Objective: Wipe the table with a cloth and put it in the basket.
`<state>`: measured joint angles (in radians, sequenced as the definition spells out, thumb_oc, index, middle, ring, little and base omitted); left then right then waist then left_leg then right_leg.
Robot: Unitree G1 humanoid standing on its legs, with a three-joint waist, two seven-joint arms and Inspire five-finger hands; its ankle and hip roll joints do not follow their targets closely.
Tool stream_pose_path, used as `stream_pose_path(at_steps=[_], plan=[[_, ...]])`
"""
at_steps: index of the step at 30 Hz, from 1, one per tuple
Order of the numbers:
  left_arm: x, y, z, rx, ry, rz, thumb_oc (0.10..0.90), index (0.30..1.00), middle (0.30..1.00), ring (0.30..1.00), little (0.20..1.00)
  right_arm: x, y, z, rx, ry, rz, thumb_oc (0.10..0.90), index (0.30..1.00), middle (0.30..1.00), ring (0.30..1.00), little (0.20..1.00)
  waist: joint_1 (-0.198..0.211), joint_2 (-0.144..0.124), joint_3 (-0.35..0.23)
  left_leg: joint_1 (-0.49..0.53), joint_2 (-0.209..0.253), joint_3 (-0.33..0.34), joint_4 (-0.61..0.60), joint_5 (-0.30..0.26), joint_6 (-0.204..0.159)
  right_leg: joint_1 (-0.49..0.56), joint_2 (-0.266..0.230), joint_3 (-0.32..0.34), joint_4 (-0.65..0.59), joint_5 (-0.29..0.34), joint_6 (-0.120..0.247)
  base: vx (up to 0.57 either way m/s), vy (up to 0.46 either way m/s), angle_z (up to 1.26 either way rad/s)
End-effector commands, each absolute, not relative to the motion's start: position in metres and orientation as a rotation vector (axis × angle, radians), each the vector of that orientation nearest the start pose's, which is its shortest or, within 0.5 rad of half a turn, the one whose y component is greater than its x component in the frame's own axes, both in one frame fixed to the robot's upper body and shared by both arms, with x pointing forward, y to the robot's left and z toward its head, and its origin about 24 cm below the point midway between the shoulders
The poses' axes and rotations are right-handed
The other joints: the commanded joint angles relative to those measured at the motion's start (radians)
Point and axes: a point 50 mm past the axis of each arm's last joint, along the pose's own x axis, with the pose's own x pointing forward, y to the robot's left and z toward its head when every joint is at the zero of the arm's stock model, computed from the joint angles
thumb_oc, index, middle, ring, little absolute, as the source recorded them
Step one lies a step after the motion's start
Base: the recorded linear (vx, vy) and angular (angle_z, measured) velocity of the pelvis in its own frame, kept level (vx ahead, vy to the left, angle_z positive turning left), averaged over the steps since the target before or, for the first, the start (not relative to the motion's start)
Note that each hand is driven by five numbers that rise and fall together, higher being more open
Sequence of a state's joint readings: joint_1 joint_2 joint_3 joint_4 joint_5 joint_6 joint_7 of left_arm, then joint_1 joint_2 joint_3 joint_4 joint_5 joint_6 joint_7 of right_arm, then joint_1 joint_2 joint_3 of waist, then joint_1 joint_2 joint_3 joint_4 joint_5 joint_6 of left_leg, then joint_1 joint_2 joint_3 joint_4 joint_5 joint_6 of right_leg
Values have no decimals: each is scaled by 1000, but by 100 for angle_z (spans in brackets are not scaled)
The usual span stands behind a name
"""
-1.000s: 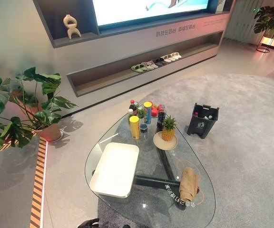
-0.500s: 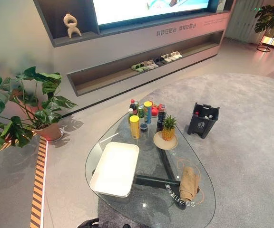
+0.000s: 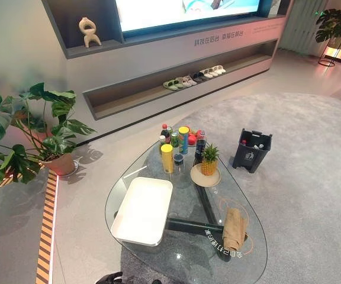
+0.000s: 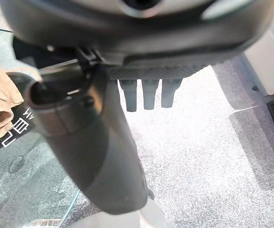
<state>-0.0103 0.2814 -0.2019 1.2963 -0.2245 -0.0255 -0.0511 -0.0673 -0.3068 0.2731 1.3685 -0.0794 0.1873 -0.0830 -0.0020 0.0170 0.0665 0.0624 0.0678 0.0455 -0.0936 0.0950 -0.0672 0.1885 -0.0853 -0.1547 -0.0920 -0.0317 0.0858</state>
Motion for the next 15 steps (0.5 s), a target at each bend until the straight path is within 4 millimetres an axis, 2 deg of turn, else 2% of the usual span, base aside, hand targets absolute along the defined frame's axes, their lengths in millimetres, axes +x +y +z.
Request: stream_pose_path(at_steps=[1,9,13,15], plan=[[117,254,-151,184,1179,147,800,900,900,900,900,93,-283,-148,-671,1451,-81,800,900,900,900,900,21,-8,29,65,7,4,6,-117,-20,-46,-26,2,16,28,38,0,0,0],[118,262,-148,194,1161,177,800,900,900,900,900,90,-294,-144,-721,1463,-87,800,900,900,900,900,18,-5,42,47,6,7,6,-107,-23,-60,-26,8,6,43,44,28,2,0],[128,264,-144,194,1122,197,800,900,900,900,900,95,-303,-139,-762,1454,-113,800,900,900,900,900,15,2,84,0,3,11,6,-91,-19,-112,-28,13,8,60,45,-50,6,-1],[142,265,-139,188,1078,218,800,900,900,900,900,105,-307,-135,-776,1435,-134,800,900,900,900,900,11,6,126,-41,-3,6,6,-80,-12,-158,-27,25,9,74,43,-235,-8,-2]])
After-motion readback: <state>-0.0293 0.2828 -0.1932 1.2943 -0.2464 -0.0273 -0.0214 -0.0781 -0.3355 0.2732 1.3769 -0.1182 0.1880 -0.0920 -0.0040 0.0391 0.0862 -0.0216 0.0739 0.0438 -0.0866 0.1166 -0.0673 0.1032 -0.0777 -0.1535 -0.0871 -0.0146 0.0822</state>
